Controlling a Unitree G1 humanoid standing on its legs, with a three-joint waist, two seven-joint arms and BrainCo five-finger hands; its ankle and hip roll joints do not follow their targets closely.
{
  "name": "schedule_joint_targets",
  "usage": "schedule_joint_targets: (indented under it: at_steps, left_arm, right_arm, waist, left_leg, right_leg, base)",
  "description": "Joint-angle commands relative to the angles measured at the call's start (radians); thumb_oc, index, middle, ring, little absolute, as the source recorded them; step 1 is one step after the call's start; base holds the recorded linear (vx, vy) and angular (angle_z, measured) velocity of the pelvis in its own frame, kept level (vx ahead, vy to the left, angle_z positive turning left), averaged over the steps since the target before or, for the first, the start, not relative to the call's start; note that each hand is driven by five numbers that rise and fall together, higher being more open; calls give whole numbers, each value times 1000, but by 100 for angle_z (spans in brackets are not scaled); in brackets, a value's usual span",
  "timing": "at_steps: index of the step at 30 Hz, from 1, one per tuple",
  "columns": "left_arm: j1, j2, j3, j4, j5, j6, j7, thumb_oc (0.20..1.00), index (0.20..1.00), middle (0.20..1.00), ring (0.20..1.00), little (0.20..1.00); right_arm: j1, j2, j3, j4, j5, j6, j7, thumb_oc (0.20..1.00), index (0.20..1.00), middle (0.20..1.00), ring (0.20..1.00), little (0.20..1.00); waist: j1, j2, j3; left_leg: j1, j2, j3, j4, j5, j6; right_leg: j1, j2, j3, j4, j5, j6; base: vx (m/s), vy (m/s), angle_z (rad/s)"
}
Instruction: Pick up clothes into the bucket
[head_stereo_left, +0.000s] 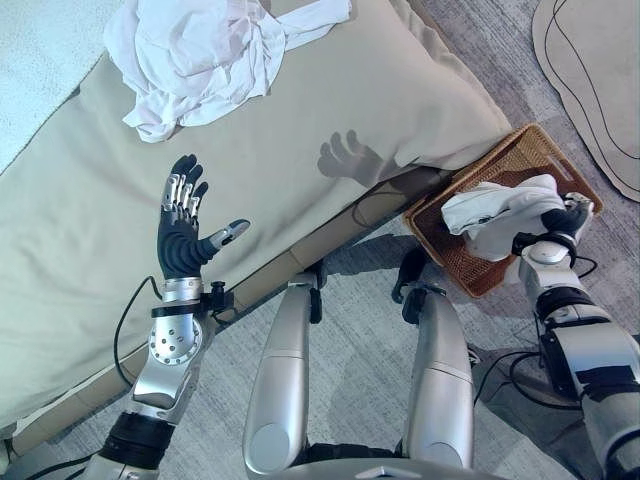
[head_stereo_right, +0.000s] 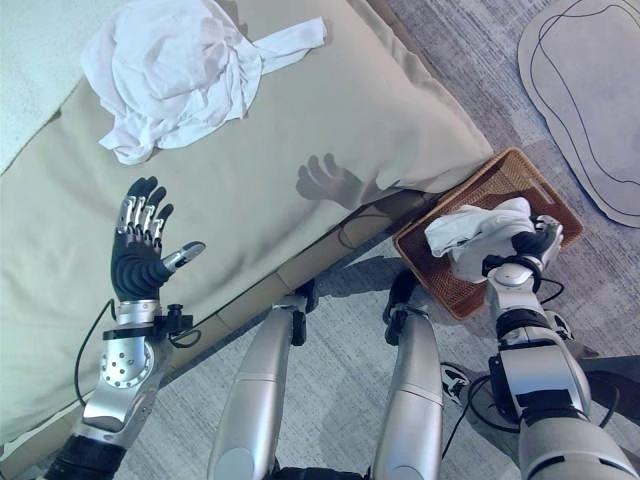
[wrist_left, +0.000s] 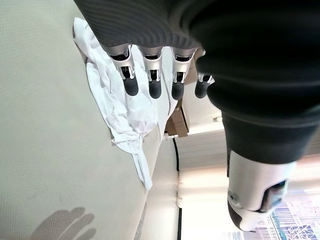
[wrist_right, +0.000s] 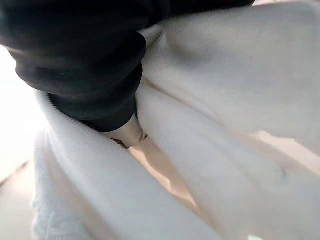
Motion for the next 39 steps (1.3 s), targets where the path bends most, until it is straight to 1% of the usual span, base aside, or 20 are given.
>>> schedule_joint_targets:
  at_steps: [1, 7, 13, 14, 16, 19, 20, 21, 23, 24, 25, 26, 27, 28, 31, 34, 36, 37, 38, 39]
  left_arm:
    - [37, -2, -9, -71, 10, -67, 20, 1000, 1000, 1000, 1000, 1000]
    - [35, -2, -11, -62, 9, -66, 23, 1000, 1000, 1000, 1000, 1000]
    - [17, -10, 4, -23, 8, -62, 22, 1000, 1000, 1000, 1000, 1000]
    - [13, -12, 9, -11, 8, -61, 23, 1000, 1000, 1000, 1000, 1000]
    - [4, -22, 20, 14, 10, -57, 24, 1000, 1000, 1000, 1000, 1000]
    - [1, -39, 35, 82, 34, -47, 25, 1000, 1000, 1000, 1000, 1000]
    - [3, -38, 34, 82, 35, -48, 25, 1000, 1000, 1000, 1000, 1000]
    - [3, -48, 40, 149, 63, -34, 33, 1000, 1000, 1000, 1000, 1000]
    - [2, -57, 42, 222, 103, -17, 51, 1000, 1000, 1000, 1000, 1000]
    - [3, -57, 41, 222, 103, -17, 52, 1000, 1000, 1000, 1000, 1000]
    - [-18, -56, 47, 295, 186, 19, 88, 1000, 1000, 1000, 1000, 1000]
    - [-19, -56, 46, 296, 187, 18, 89, 1000, 1000, 1000, 1000, 1000]
    - [-55, -48, 41, 387, 283, 46, 131, 1000, 1000, 1000, 1000, 1000]
    - [-75, -38, 37, 411, 334, 62, 148, 1000, 1000, 1000, 1000, 1000]
    - [-139, -4, 32, 501, 436, 91, 194, 1000, 1000, 1000, 1000, 1000]
    - [-187, 23, 32, 554, 489, 113, 222, 1000, 1000, 1000, 1000, 1000]
    - [-253, 63, 22, 613, 554, 142, 260, 1000, 1000, 1000, 1000, 1000]
    - [-318, 109, 10, 687, 593, 173, 295, 1000, 1000, 1000, 1000, 1000]
    - [-320, 109, 9, 689, 593, 172, 295, 1000, 1000, 1000, 1000, 1000]
    - [-378, 153, 9, 732, 628, 205, 336, 1000, 1000, 1000, 1000, 1000]
  right_arm:
    - [-5, -85, 1, -3, 21, -18, -48, 1000, 1000, 1000, 1000, 1000]
    - [-14, -79, -6, 29, 19, -3, -69, 1000, 1000, 1000, 1000, 1000]
    - [15, -6, -64, 30, 124, -23, -41, 1000, 1000, 1000, 1000, 1000]
    - [25, 14, -59, 15, 128, -28, -36, 1000, 1000, 1000, 1000, 1000]
    - [56, 56, -41, -53, 111, -44, -25, 1000, 1000, 1000, 1000, 1000]
    - [194, 135, -8, -268, 63, -76, 2, 1000, 1000, 1000, 1000, 1000]
    - [199, 136, -9, -274, 61, -73, 0, 1000, 1000, 1000, 1000, 1000]
    - [315, 180, -3, -423, 35, -93, 30, 1000, 1000, 1000, 1000, 1000]
    - [413, 223, -2, -530, 18, -101, 66, 1000, 1000, 1000, 1000, 1000]
    - [416, 224, -3, -533, 17, -100, 66, 1000, 1000, 1000, 1000, 1000]
    - [500, 252, -1, -615, 14, -110, 108, 1000, 1000, 1000, 1000, 1000]
    - [501, 252, -2, -617, 14, -109, 108, 1000, 1000, 1000, 1000, 1000]
    - [565, 276, 8, -657, 36, -120, 166, 1000, 1000, 1000, 1000, 1000]
    - [596, 290, 3, -674, 66, -133, 191, 1000, 1000, 1000, 1000, 1000]
    - [655, 316, 12, -695, 117, -150, 257, 1000, 1000, 1000, 1000, 1000]
    - [686, 319, 19, -719, 131, -153, 277, 1000, 1000, 1000, 1000, 1000]
    - [702, 318, 17, -722, 137, -157, 279, 1000, 1000, 1000, 1000, 1000]
    - [710, 308, 18, -749, 148, -166, 284, 1000, 1000, 1000, 1000, 1000]
    - [709, 308, 18, -749, 148, -166, 284, 1000, 1000, 1000, 1000, 1000]
    - [714, 297, 23, -766, 148, -171, 282, 1000, 1000, 1000, 1000, 1000]
  waist:
    - [-18, 45, -63]
    - [-21, 43, -68]
    - [-24, 42, -82]
    - [-24, 42, -78]
    - [-29, 38, -80]
    - [-43, 20, -87]
    - [-44, 21, -86]
    - [-57, 7, -95]
    - [-67, -5, -104]
    - [-67, -5, -102]
    - [-77, -19, -115]
    - [-77, -19, -113]
    - [-83, -37, -128]
    - [-86, -46, -132]
    - [-96, -71, -139]
    - [-105, -88, -140]
    - [-116, -102, -135]
    - [-135, -115, -127]
    - [-134, -115, -127]
    - [-148, -126, -120]
  left_leg:
    - [-44, 13, -31, 9, -13, 7]
    - [-10, 16, -26, -27, -5, 7]
    - [71, 12, -17, -119, 22, 5]
    - [80, 15, -7, -142, 54, 12]
    - [115, 16, -1, -172, 62, 10]
    - [183, 18, -2, -226, 83, 6]
    - [188, 18, -3, -229, 84, 6]
    - [236, 18, -8, -265, 93, 4]
    - [288, 18, -12, -303, 100, 2]
    - [292, 17, -13, -305, 101, 2]
    - [333, 18, -16, -327, 105, 0]
    - [335, 18, -16, -328, 106, 0]
    - [377, 17, -16, -347, 103, 0]
    - [395, 16, -16, -353, 100, 2]
    - [409, 11, -7, -340, 81, 8]
    - [400, 8, 3, -317, 63, 14]
    - [380, 6, 11, -280, 42, 19]
    - [357, 5, 18, -239, 26, 21]
    - [356, 5, 18, -237, 25, 21]
    - [326, 8, 25, -209, 13, 21]
  right_leg:
    - [47, -27, 59, -21, 9, 75]
    - [81, -25, 56, -65, 25, 78]
    - [154, -27, 45, -151, 60, 91]
    - [165, -29, 34, -180, 93, 85]
    - [195, -28, 33, -213, 108, 91]
    - [275, -31, 21, -282, 132, 100]
    - [281, -31, 19, -285, 134, 100]
    - [342, -36, 3, -333, 152, 108]
    - [407, -40, -16, -385, 172, 117]
    - [412, -40, -18, -389, 173, 117]
    - [470, -44, -31, -436, 190, 125]
    - [474, -44, -32, -439, 191, 125]
    - [530, -47, -42, -484, 207, 134]
    - [558, -48, -46, -507, 215, 138]
    - [591, -53, -43, -545, 237, 150]
    - [593, -58, -36, -550, 242, 154]
    - [592, -62, -29, -551, 246, 156]
    - [581, -62, -21, -554, 259, 158]
    - [580, -62, -20, -554, 259, 158]
    - [570, -60, -16, -566, 268, 161]
  base:
    - [9, 15, -4]
    - [4, 7, -2]
    - [-8, 12, -2]
    - [-54, 46, -3]
    - [-5, 37, -6]
    - [62, 8, -6]
    - [109, -26, -2]
    - [122, -20, 0]
    - [130, -10, 7]
    - [158, 8, 13]
    - [112, 6, 12]
    - [231, 46, 9]
    - [176, 69, 3]
    - [224, 101, 2]
    - [129, 116, -4]
    - [73, 104, -9]
    - [62, 122, -5]
    - [50, 111, -3]
    - [46, 135, -4]
    - [25, 97, -9]
